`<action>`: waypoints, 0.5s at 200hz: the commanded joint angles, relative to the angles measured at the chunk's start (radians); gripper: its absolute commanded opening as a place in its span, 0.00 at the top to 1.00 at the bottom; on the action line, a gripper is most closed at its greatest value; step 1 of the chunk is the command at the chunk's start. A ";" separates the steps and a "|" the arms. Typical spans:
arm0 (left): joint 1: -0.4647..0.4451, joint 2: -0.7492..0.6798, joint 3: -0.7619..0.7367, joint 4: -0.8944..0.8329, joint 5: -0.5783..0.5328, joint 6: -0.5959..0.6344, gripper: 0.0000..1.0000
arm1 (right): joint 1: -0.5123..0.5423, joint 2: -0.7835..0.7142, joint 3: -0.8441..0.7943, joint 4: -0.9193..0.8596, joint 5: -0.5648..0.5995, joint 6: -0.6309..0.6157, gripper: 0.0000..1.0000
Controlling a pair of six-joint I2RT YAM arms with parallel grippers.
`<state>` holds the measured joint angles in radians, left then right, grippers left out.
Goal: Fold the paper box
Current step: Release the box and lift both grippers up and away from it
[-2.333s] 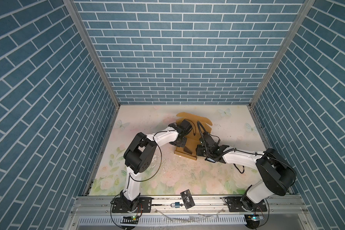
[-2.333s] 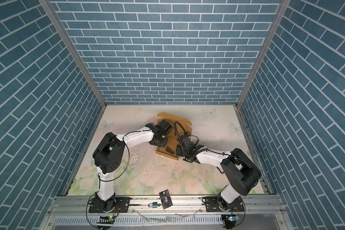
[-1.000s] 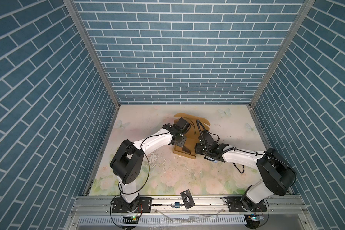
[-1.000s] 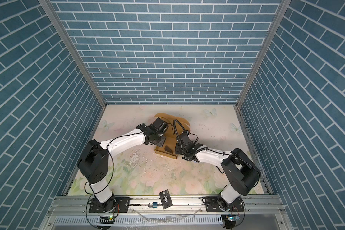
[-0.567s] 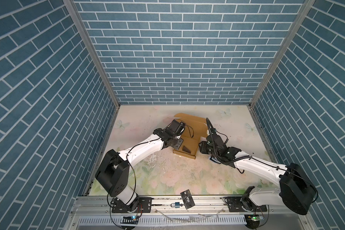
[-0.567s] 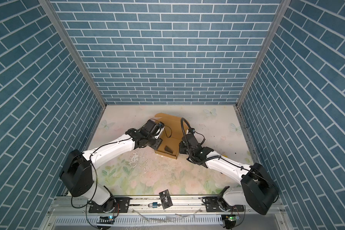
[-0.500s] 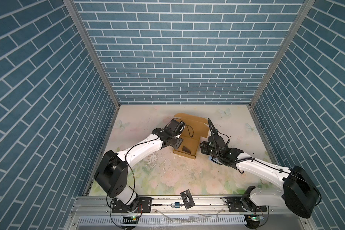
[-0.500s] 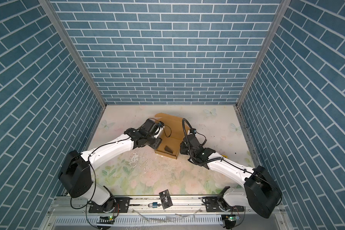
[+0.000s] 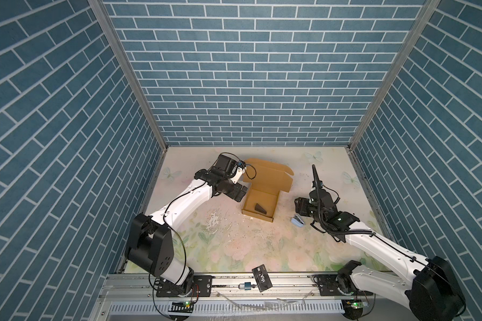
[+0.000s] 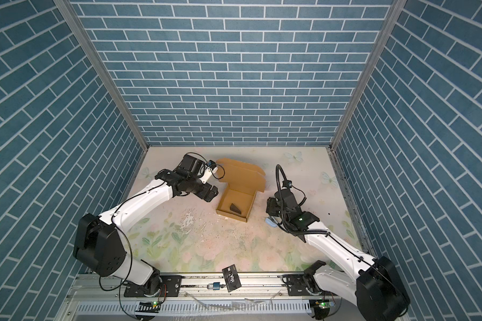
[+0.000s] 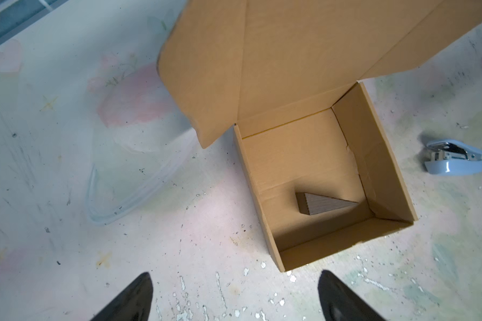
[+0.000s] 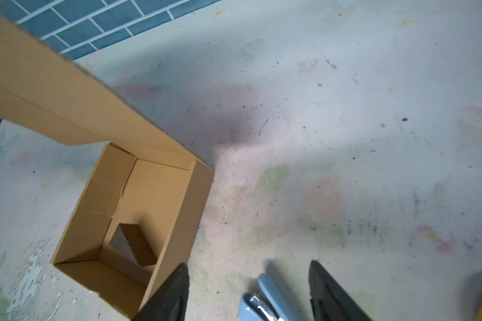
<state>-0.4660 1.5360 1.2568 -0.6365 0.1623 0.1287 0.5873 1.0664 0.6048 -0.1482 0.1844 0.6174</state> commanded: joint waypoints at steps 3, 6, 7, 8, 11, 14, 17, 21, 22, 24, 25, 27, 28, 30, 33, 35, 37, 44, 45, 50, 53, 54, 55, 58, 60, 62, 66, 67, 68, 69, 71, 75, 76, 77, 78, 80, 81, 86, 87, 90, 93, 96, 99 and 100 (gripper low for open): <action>0.017 0.000 0.048 -0.056 0.026 0.052 0.02 | -0.042 -0.046 -0.022 -0.013 -0.015 -0.090 0.28; 0.021 0.000 0.050 -0.053 0.026 0.051 0.01 | -0.047 -0.048 -0.027 -0.011 -0.014 -0.096 0.28; 0.022 0.000 0.050 -0.053 0.026 0.051 0.01 | -0.049 -0.049 -0.027 -0.010 -0.013 -0.097 0.27; 0.023 0.000 0.051 -0.052 0.026 0.051 0.01 | -0.051 -0.050 -0.028 -0.008 -0.013 -0.099 0.27; 0.027 -0.001 0.053 -0.048 0.026 0.049 0.00 | -0.057 -0.051 -0.032 -0.008 -0.012 -0.102 0.27; 0.033 -0.002 0.059 -0.047 0.030 0.046 0.00 | -0.064 -0.052 -0.035 -0.007 -0.011 -0.105 0.26; 0.041 0.000 0.064 -0.049 0.037 0.043 0.00 | -0.073 -0.050 -0.034 -0.010 -0.012 -0.106 0.26; 0.052 0.003 0.075 -0.053 0.052 0.037 0.01 | -0.086 -0.050 -0.033 -0.014 -0.016 -0.108 0.26; 0.055 0.004 0.079 -0.055 0.055 0.036 0.00 | -0.089 -0.050 -0.032 -0.015 -0.017 -0.109 0.26; 0.059 0.006 0.085 -0.057 0.062 0.034 0.00 | -0.092 -0.049 -0.030 -0.020 -0.020 -0.111 0.26; 0.061 0.006 0.088 -0.058 0.066 0.032 0.00 | -0.097 -0.049 -0.029 -0.022 -0.022 -0.112 0.26; 0.066 0.008 0.092 -0.060 0.072 0.030 0.01 | -0.102 -0.049 -0.026 -0.027 -0.024 -0.114 0.26; 0.069 0.008 0.096 -0.061 0.074 0.027 0.01 | -0.105 -0.049 -0.024 -0.029 -0.025 -0.115 0.26; 0.075 0.010 0.100 -0.062 0.080 0.024 0.00 | -0.111 -0.049 -0.020 -0.035 -0.026 -0.117 0.26; 0.081 0.011 0.109 -0.062 0.085 0.019 0.00 | -0.117 -0.050 -0.016 -0.043 -0.029 -0.123 0.26; 0.086 0.012 0.114 -0.061 0.089 0.015 0.00 | -0.121 -0.051 -0.013 -0.048 -0.030 -0.128 0.26; 0.090 0.012 0.117 -0.059 0.091 0.012 0.00 | -0.124 -0.052 -0.011 -0.053 -0.031 -0.132 0.26; 0.102 0.011 0.127 -0.049 0.097 0.006 0.00 | -0.134 -0.055 -0.004 -0.062 -0.032 -0.149 0.26; 0.104 0.011 0.127 -0.048 0.098 0.006 0.00 | -0.135 -0.056 -0.004 -0.063 -0.033 -0.151 0.26; 0.112 0.011 0.134 -0.038 0.104 0.008 0.01 | -0.140 -0.060 -0.005 -0.062 -0.035 -0.167 0.26; 0.115 0.012 0.137 -0.034 0.110 0.011 0.00 | -0.145 -0.063 -0.007 -0.058 -0.036 -0.176 0.26; 0.116 0.012 0.138 -0.032 0.112 0.013 0.00 | -0.146 -0.064 -0.008 -0.057 -0.036 -0.179 0.25; 0.117 0.013 0.138 -0.030 0.114 0.013 0.00 | -0.147 -0.064 -0.009 -0.056 -0.036 -0.180 0.25; 0.120 0.014 0.143 -0.026 0.120 0.018 0.01 | -0.151 -0.066 -0.011 -0.052 -0.037 -0.188 0.25; 0.123 0.016 0.147 -0.026 0.129 0.023 0.00 | -0.154 -0.067 -0.013 -0.049 -0.038 -0.192 0.24; 0.127 0.017 0.152 -0.025 0.138 0.027 0.00 | -0.158 -0.068 -0.016 -0.045 -0.039 -0.195 0.24; 0.132 0.024 0.163 -0.029 0.157 0.036 0.00 | -0.165 -0.070 -0.018 -0.039 -0.039 -0.198 0.23; 0.134 0.025 0.167 -0.031 0.161 0.037 0.00 | -0.167 -0.070 -0.018 -0.039 -0.040 -0.198 0.23; 0.136 0.027 0.170 -0.032 0.166 0.038 0.00 | -0.168 -0.071 -0.019 -0.039 -0.039 -0.199 0.22; 0.137 0.028 0.173 -0.031 0.171 0.038 0.00 | -0.169 -0.071 -0.019 -0.038 -0.038 -0.198 0.22; 0.142 0.030 0.178 -0.032 0.177 0.038 0.01 | -0.172 -0.071 -0.019 -0.038 -0.038 -0.195 0.20; 0.148 0.032 0.186 -0.025 0.192 0.039 0.00 | -0.178 -0.071 -0.018 -0.036 -0.039 -0.191 0.18; 0.150 0.031 0.187 -0.022 0.196 0.039 0.00 | -0.181 -0.071 -0.018 -0.037 -0.040 -0.190 0.17; 0.152 0.031 0.188 -0.019 0.200 0.038 0.00 | -0.183 -0.070 -0.017 -0.036 -0.042 -0.189 0.16; 0.154 0.031 0.189 -0.016 0.203 0.037 0.01 | -0.186 -0.070 -0.016 -0.037 -0.044 -0.188 0.16; 0.156 0.031 0.189 -0.007 0.208 0.036 0.00 | -0.190 -0.071 -0.013 -0.038 -0.050 -0.188 0.15; 0.159 0.030 0.189 -0.002 0.212 0.035 0.00 | -0.192 -0.070 -0.013 -0.038 -0.053 -0.188 0.14; 0.167 0.024 0.184 0.030 0.226 0.032 0.00 | -0.201 -0.069 -0.006 -0.039 -0.073 -0.190 0.12; 0.168 0.022 0.182 0.034 0.229 0.031 0.00 | -0.202 -0.069 -0.004 -0.039 -0.077 -0.190 0.11; 0.173 0.018 0.176 0.062 0.235 0.029 0.01 | -0.205 -0.069 0.000 -0.040 -0.086 -0.192 0.07; 0.178 0.014 0.170 0.087 0.241 0.028 0.01 | -0.207 -0.066 0.003 -0.038 -0.093 -0.195 0.02; 0.181 0.011 0.163 0.113 0.248 0.028 0.00 | -0.210 -0.066 0.006 -0.037 -0.098 -0.196 0.01; 0.185 0.009 0.160 0.133 0.255 0.029 0.00 | -0.211 -0.064 0.008 -0.036 -0.102 -0.196 0.01; 0.186 0.010 0.160 0.140 0.257 0.029 0.00 | -0.211 -0.063 0.009 -0.036 -0.103 -0.197 0.01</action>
<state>-0.3111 1.5490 1.4216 -0.6273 0.3229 0.1505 0.3996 1.0103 0.5896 -0.1738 0.1352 0.4660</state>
